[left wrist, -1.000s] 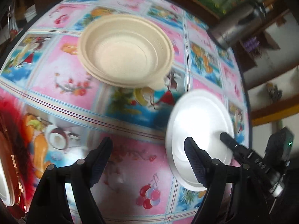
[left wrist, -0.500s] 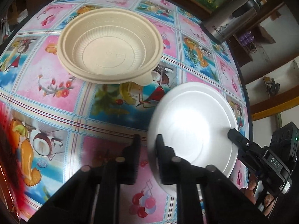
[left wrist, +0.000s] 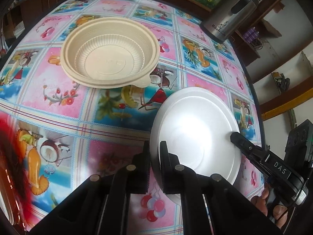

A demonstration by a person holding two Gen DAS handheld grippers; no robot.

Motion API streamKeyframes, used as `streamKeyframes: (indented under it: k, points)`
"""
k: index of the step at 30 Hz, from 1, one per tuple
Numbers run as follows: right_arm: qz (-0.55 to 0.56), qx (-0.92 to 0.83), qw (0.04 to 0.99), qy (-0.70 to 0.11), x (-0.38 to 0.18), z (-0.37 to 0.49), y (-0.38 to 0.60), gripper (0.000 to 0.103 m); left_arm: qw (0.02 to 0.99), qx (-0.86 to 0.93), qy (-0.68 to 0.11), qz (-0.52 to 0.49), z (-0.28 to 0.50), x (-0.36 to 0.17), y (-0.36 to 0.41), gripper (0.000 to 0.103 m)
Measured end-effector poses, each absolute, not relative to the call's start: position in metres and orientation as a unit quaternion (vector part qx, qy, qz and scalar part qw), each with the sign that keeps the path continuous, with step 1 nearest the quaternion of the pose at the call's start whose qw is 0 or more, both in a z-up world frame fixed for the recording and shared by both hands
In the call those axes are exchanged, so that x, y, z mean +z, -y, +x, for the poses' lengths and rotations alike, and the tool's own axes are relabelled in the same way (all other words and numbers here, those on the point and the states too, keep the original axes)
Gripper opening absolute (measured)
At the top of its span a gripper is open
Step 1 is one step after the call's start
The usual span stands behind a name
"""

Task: Organize plates and bowls
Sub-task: 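Carry the white plate with both grippers and lower it onto the stack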

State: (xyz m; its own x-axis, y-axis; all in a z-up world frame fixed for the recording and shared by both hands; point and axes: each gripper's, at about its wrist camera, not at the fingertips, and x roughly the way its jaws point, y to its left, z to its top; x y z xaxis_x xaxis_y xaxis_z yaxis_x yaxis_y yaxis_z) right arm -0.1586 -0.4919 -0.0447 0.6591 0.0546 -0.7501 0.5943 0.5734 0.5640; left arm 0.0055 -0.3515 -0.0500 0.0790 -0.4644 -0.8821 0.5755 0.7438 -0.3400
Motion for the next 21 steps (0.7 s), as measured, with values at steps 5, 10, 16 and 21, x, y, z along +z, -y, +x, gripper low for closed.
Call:
streamKeyframes:
  k: [5,10,16,21]
  points:
    - [0.417,-0.159,0.813,-0.374,-0.034,-0.160,0.471,0.008,0.751,-0.349,-0.559,0.050,0.000,-0.039,0.333,0.007]
    - [0.407,-0.133,0.827,-0.366,-0.016,-0.154,0.443,0.008,0.774,-0.337,-0.535,0.041,-0.003,-0.023,0.301,0.007]
    - [0.383,-0.099,0.843,-0.365,0.005,-0.131,0.398,0.008,0.798,-0.320,-0.511,0.018,0.000,-0.005,0.244,0.007]
    - [0.356,-0.066,0.856,-0.368,0.020,-0.104,0.351,0.008,0.818,-0.298,-0.493,-0.012,0.007,0.010,0.187,0.007]
